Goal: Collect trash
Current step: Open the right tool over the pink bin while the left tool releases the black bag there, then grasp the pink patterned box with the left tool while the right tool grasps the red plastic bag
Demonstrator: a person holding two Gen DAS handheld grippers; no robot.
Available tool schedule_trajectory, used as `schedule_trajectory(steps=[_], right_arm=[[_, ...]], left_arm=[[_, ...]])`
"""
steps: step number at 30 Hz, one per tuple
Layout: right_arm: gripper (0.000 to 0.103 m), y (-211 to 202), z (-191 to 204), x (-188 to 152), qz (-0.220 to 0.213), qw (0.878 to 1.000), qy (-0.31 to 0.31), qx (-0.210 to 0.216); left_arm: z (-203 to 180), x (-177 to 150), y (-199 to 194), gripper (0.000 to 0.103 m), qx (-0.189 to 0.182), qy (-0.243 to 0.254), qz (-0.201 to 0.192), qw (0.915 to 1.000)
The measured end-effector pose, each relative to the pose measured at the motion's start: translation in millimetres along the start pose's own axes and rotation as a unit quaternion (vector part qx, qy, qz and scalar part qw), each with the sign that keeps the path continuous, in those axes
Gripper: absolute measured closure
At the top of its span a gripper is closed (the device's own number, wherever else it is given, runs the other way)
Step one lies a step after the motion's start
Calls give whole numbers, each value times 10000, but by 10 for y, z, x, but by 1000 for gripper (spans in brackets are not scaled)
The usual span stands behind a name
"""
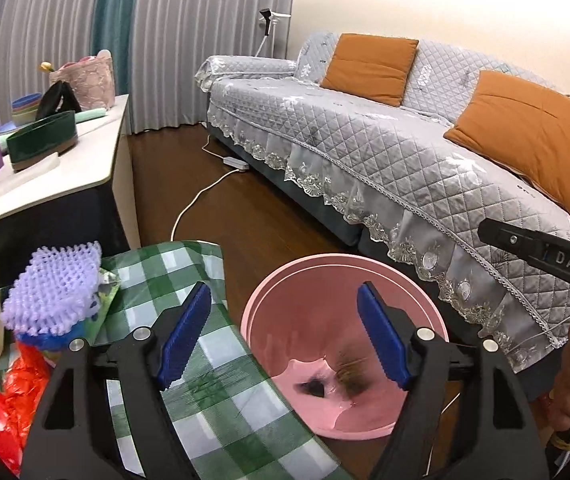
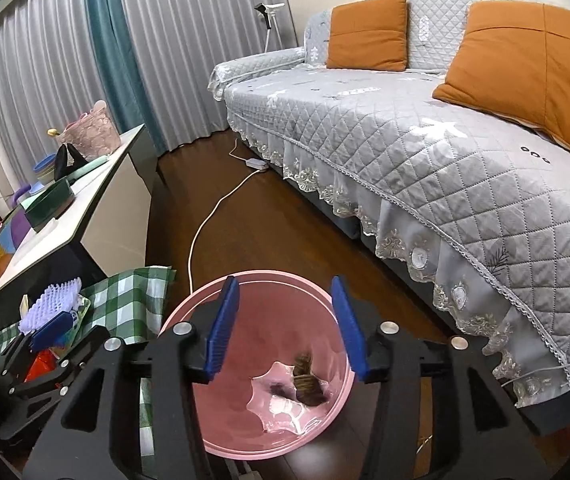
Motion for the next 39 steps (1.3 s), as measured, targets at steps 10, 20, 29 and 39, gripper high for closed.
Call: schedule_trajectory(steps=[10,20,29,39], right_arm=[[52,-215,269,77,-128,9996,-72,237],[52,-546,736,94,-338,9972,-313,596],[55,-748,1172,20,-471,9919,-591,1021],[81,-645,1665,-332,-62,9835,-813,1613]], left_arm=[[181,65,-504,35,153,-30,-191,9997],[582,82,-1123,52,468,-317,-428,9975],[992,19,-1644,58,855,-478,-668,9929],[2019,-406,-2136,70,1856,-1084,-705,9741]])
Point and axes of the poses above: each gripper's, at about its wrist camera, not at the fingertips, and y roughly the way its jaws point, z to its left, x to its top, the point moved 9 cm from there along y, roughly the way its jaws point, and after that the axes turned 3 degrees about -z, right-handed, at the moved point
